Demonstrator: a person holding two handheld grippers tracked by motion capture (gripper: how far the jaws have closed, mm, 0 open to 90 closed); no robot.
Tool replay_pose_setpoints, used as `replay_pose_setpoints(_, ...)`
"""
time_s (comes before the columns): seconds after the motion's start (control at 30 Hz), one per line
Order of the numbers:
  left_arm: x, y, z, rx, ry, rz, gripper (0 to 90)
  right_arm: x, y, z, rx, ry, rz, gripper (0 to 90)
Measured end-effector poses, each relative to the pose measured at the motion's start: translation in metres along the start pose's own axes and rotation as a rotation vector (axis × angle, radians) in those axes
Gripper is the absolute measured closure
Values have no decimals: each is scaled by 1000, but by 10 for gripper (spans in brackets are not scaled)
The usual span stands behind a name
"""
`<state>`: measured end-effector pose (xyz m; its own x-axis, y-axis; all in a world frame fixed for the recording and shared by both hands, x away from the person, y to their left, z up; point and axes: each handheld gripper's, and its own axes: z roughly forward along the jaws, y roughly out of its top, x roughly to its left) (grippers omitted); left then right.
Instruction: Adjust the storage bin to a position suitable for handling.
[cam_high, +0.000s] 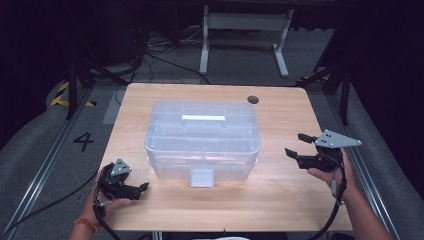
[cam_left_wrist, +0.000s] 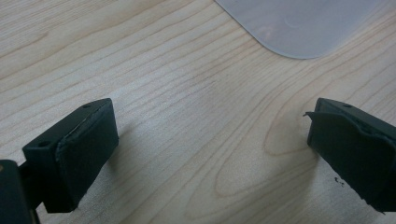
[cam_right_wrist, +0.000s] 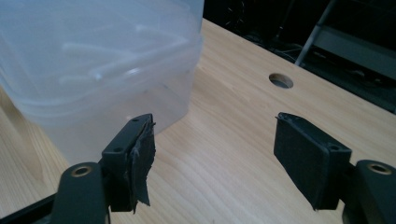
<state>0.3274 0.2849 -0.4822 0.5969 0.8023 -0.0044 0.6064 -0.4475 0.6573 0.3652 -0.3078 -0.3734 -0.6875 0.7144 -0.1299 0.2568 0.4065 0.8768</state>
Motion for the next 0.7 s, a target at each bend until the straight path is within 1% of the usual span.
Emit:
replay_pose_setpoints(0.07, 0, 0, 0, -1, 0, 1, 23, 0, 10, 1, -17, 12, -5, 299)
replay_pose_setpoints(0.17, 0, 0, 0, 0, 0, 0, 23, 0, 20, 4, -24, 18, -18, 301)
replay_pose_setpoints(0.23, 0, 0, 0, 0, 0, 0, 23, 0, 28, 6, -32, 31, -22, 303)
replay_pose_setpoints(0.37, 0, 0, 0, 0, 1, -1, 23, 1, 40, 9, -42, 41, -35, 304)
replay_pose_setpoints(0.4, 0, 0, 0, -4, 6, 0, 24, 1, 43, 10, -45, 45, -37, 304)
replay_pose_setpoints(0.5, 0, 0, 0, -4, 6, -8, 26, 3, 51, 13, -58, 41, -50, 298)
replay_pose_setpoints(0.63, 0, 0, 0, -5, 9, -5, 27, 5, 62, 17, -74, 57, -52, 297)
replay_pose_setpoints(0.7, 0, 0, 0, -5, 10, -5, 28, 6, 64, 18, -75, 58, -52, 298)
